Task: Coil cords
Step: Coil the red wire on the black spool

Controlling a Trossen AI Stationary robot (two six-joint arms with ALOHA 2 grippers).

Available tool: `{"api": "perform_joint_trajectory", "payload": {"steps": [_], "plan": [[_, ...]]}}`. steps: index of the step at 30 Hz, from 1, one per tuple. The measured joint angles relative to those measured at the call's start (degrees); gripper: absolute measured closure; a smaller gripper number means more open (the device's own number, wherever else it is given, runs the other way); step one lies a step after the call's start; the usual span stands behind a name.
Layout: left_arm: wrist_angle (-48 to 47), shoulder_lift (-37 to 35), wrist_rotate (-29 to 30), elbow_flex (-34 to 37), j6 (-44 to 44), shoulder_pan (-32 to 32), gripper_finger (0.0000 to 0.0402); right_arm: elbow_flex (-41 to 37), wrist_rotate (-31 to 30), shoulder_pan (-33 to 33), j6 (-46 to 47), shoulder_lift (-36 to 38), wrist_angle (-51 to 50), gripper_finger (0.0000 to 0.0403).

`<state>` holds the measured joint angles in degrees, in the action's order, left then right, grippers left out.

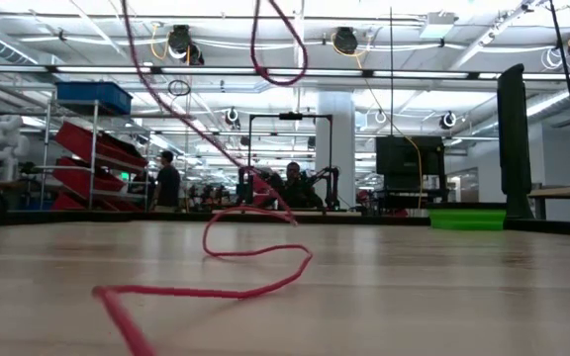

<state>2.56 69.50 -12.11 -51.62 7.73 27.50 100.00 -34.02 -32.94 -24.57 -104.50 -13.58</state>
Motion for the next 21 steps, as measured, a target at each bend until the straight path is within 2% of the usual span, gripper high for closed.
{"api": "perform_joint_trajectory", "payload": {"steps": [9,17,21], "plan": [[4.00,2.07,-4.90,0.00,1.64,-0.03,0.0393,-0.01,1.04,2.32,-0.29,-1.52,3.58,0.0403],[7.02,2.12,-8.41,0.00,3.33,0.01,0.0398,0.01,10.79,4.93,1.95,-2.37,7.16,0.0403],[8.42,2.14,-9.84,0.00,3.77,0.45,0.0399,-0.01,12.62,5.97,2.86,-3.41,8.37,0.0403]]}}
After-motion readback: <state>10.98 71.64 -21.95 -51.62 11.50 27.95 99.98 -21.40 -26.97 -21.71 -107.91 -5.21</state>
